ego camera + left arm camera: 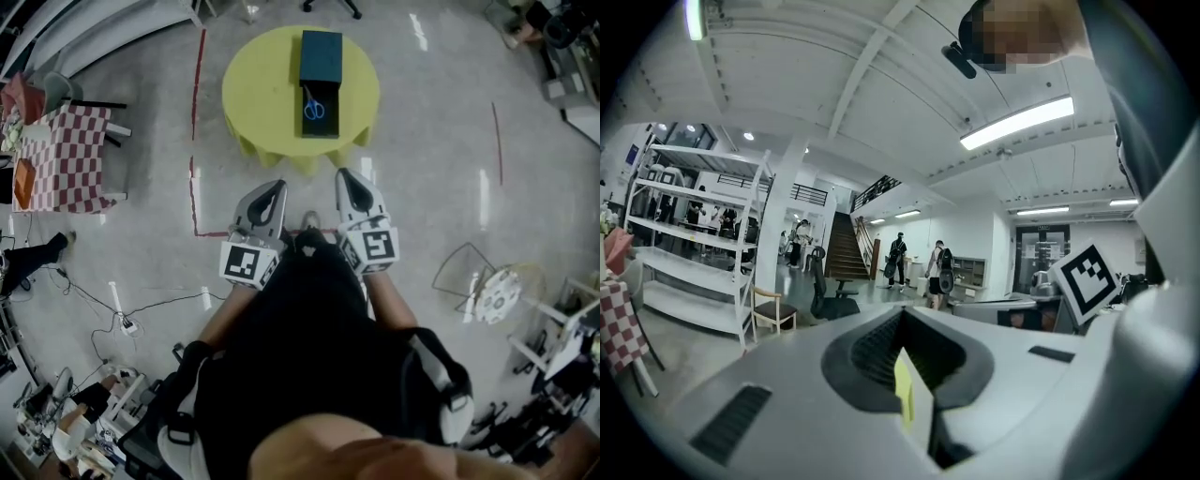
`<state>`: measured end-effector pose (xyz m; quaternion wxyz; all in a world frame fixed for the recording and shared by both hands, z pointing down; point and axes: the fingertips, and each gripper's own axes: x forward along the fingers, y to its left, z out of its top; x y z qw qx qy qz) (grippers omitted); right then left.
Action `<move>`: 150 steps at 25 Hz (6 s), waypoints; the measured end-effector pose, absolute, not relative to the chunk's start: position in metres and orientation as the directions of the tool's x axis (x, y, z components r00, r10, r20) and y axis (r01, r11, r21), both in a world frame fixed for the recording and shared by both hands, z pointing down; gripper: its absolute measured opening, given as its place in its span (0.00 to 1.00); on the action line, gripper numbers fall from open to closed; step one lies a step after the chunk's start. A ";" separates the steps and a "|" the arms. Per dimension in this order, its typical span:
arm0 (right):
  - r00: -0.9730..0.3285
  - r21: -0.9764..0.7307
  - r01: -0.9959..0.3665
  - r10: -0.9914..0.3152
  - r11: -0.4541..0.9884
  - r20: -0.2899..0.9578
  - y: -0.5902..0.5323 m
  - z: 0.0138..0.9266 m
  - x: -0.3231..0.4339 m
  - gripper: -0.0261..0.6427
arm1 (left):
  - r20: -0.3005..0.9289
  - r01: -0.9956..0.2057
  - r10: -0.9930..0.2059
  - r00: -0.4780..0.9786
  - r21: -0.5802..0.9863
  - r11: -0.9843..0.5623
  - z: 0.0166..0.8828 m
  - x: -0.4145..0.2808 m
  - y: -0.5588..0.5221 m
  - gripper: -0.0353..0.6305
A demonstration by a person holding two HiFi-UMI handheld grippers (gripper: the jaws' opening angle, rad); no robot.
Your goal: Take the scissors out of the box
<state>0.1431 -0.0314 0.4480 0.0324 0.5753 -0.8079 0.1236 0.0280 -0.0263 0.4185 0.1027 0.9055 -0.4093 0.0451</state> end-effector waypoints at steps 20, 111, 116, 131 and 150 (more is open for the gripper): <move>-0.241 -0.168 -0.967 -0.905 0.192 0.350 -0.194 0.514 0.147 0.04 | 0.151 -0.682 -0.666 0.731 0.183 -0.708 0.434 0.039 -0.211 0.05; -0.253 -0.197 -0.967 -0.594 0.158 0.763 -0.135 0.697 0.184 0.16 | 0.166 -0.782 -0.764 0.624 0.119 -0.612 0.430 0.031 -0.087 0.05; -0.238 -0.212 -0.970 -0.644 0.120 0.727 -0.117 0.678 0.184 0.16 | 0.152 -0.760 -0.745 0.650 0.138 -0.635 0.428 0.033 -0.080 0.05; -0.227 -0.252 -0.964 -0.769 0.088 0.598 -0.087 0.587 0.136 0.16 | 0.120 -0.686 -0.676 0.727 0.172 -0.707 0.426 0.002 -0.080 0.05; -0.208 -0.217 -0.965 -0.935 0.148 0.287 -0.036 0.447 0.092 0.16 | 0.113 -0.655 -0.647 0.754 0.196 -0.730 0.430 -0.023 -0.082 0.05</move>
